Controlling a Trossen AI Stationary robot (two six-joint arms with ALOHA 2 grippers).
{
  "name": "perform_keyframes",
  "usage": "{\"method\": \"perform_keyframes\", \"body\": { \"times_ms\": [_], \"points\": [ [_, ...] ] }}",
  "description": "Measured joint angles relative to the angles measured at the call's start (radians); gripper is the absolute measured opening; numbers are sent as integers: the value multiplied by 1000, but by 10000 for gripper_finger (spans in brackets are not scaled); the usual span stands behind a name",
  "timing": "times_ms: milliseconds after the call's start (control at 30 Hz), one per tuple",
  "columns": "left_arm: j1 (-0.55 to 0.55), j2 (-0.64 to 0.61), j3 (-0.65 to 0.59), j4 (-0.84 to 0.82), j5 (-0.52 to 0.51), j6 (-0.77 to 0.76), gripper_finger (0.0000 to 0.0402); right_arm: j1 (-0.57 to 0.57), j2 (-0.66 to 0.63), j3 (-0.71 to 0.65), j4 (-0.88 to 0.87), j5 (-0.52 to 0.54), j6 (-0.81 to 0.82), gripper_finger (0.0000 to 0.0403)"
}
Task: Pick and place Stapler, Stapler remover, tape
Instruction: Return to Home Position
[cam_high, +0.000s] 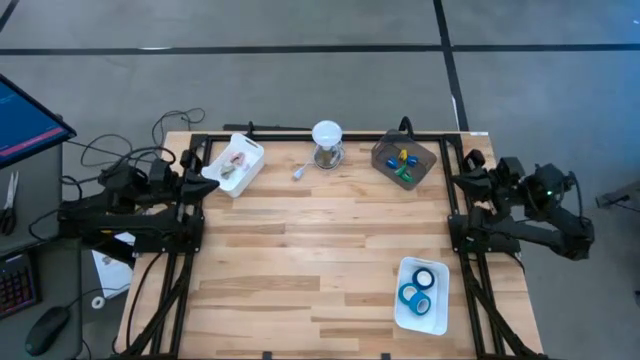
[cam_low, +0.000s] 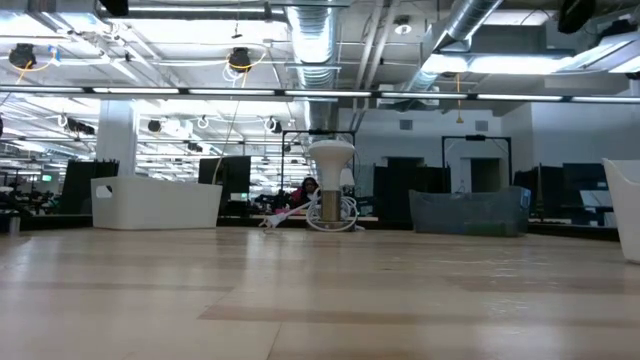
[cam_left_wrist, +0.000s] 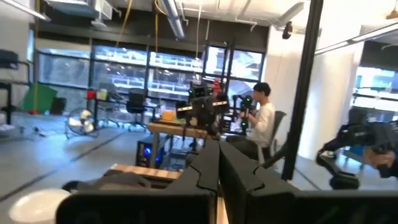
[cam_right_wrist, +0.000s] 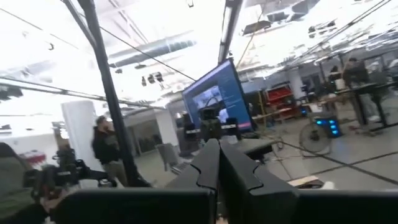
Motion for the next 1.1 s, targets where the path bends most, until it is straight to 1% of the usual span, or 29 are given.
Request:
{"method": "perform_keyframes", "body": {
  "times_ms": [167, 333, 533, 633, 767, 933, 1100],
  "points": [
    [-27, 0, -21, 20, 13, -42, 1, 32, -27, -120, 118, 20, 38, 0],
    [-105, 0, -76, 121, 12, -39, 1, 102, 2, -197, 214, 64, 27, 0],
    [-175, 0, -156, 170, -74, -4, 1, 230, 37, -236, 246, 186, -55, 0],
    [-193, 0, -181, 172, -83, 4, 1, 301, 46, -263, 268, 251, -96, 0],
    [-198, 0, -207, 186, -107, 52, 1, 391, 47, -301, 268, 337, -137, 0],
    [-198, -2, -237, 184, -116, 108, 1, 477, 45, -332, 269, 347, -194, 0],
    [-198, -20, -247, 173, -153, 155, 1, 518, 39, -333, 258, 365, -275, 0]
  ]
}}
